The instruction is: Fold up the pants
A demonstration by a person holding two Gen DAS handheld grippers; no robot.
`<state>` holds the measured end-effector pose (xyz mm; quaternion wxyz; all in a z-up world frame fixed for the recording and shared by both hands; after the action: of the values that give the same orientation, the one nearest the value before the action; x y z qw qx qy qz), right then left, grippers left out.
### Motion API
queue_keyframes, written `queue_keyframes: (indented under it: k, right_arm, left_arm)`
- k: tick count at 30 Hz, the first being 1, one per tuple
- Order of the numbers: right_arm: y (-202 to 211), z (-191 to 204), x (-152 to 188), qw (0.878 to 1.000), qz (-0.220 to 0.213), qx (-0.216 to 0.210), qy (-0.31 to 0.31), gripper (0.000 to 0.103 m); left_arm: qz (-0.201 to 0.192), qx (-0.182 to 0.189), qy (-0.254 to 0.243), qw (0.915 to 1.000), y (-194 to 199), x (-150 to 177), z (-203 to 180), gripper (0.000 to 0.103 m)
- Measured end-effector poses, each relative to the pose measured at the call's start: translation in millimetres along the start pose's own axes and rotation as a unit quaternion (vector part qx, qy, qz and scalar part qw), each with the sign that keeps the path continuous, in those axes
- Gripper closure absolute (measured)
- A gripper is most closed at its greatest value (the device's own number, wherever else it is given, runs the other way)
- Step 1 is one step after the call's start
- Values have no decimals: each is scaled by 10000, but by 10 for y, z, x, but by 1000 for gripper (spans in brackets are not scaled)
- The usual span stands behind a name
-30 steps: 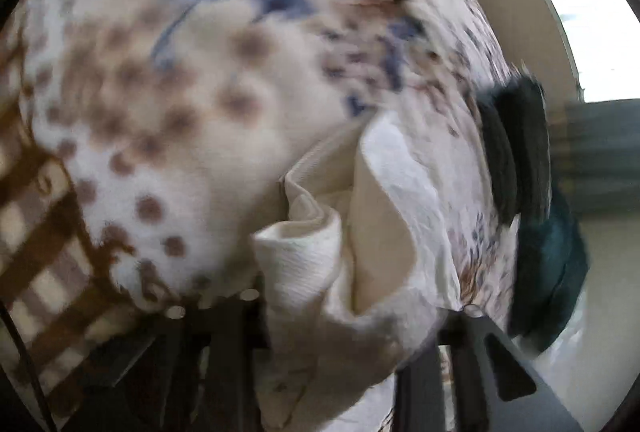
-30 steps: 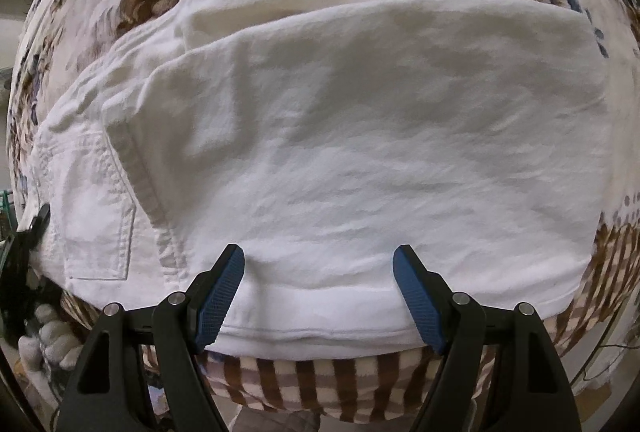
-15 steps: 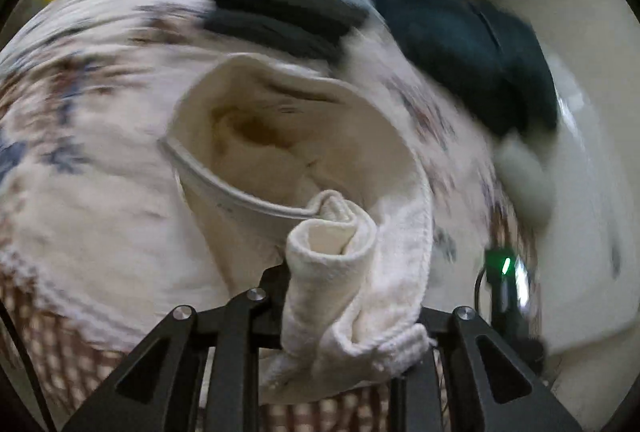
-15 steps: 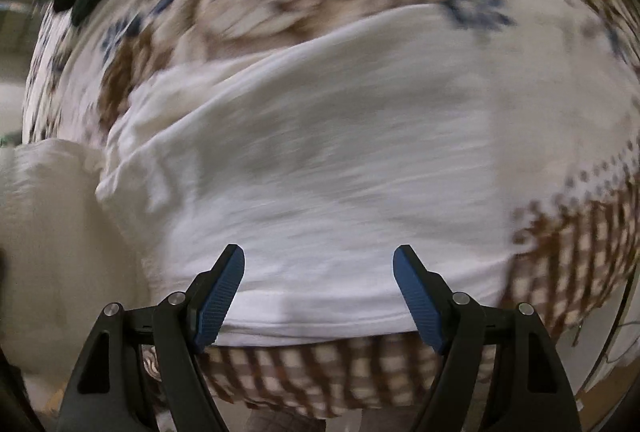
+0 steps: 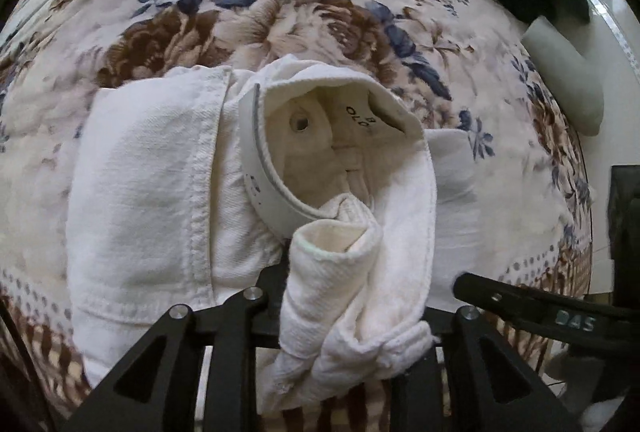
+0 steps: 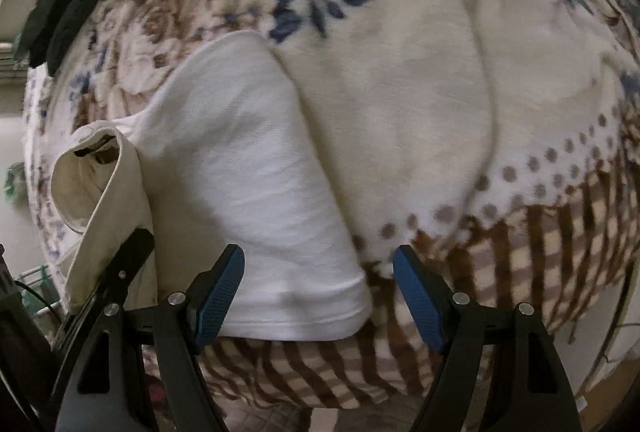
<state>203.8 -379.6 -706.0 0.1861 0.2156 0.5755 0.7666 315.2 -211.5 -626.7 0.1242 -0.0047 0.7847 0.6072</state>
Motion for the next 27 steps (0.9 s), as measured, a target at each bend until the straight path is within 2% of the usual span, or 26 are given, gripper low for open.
queue_keyframes:
  k: [2, 3, 4, 5, 9, 11, 13, 15, 18, 21, 23, 24, 25, 27]
  right_arm:
    - [13, 93, -65, 9996, 13, -293, 20, 24]
    - [40, 143, -87, 9987, 21, -512, 36, 24]
    - [65, 205, -87, 9977, 35, -674, 35, 24]
    - [81, 257, -104, 9963, 49, -862, 33, 24]
    - [128, 553, -95, 9865, 181, -1624, 123, 23]
    - [103, 710, 24, 9822, 233, -1857, 128, 21]
    - [1, 797, 48, 9755, 367, -2163, 132, 19]
    - [-175, 869, 63, 9726, 462, -2266, 237, 19]
    - [-501, 905, 97, 9748, 656, -2081, 472, 17]
    - [-516, 1095, 80, 9621, 595, -2640, 337, 19]
    - [-538, 1229, 136, 9712, 428, -2223, 748, 38]
    - [-559, 1274, 167, 9740, 372, -2040, 916, 61]
    - [-549, 1304, 213, 9767, 275, -1857, 1039, 65]
    - [-433, 1301, 240, 9781, 93, -1776, 1084, 79]
  left_arm:
    - [4, 91, 46, 9999, 147, 45, 10, 60]
    - [22, 115, 102, 9999, 216, 60, 42, 41]
    - [62, 172, 208, 9996, 276, 69, 67, 13]
    - [77, 168, 328, 9993, 354, 71, 125, 6]
    - [-160, -54, 750, 9970, 759, 95, 540, 5]
    - [-309, -441, 832, 9951, 900, 125, 833, 5]
    - [-282, -683, 971, 9925, 903, 170, 1082, 5]
    - [-114, -896, 1165, 9891, 814, 248, 1361, 5]
    - [-11, -1030, 1465, 9838, 726, 321, 1630, 5]
    - [-19, -1205, 1617, 9795, 706, 359, 1811, 5]
    - [-25, -1255, 1703, 9774, 695, 374, 1881, 5]
    - [-27, -1271, 1736, 9766, 690, 376, 1902, 5]
    - [-39, -1281, 1754, 9761, 698, 374, 1916, 5]
    - [-55, -1265, 1714, 9770, 710, 346, 1888, 5]
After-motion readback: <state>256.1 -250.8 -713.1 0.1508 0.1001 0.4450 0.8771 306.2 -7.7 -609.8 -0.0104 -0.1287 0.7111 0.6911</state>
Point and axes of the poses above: each gripper's, at about its wrist camera, not at the fingertips, and y roughly against the way its jaws point, z to its left, x to its underside, the point moved 9 cm from there along -y, roughly the way its jaws point, and after that the axes turned 3 degrees about -y, right-handed, at the moved point
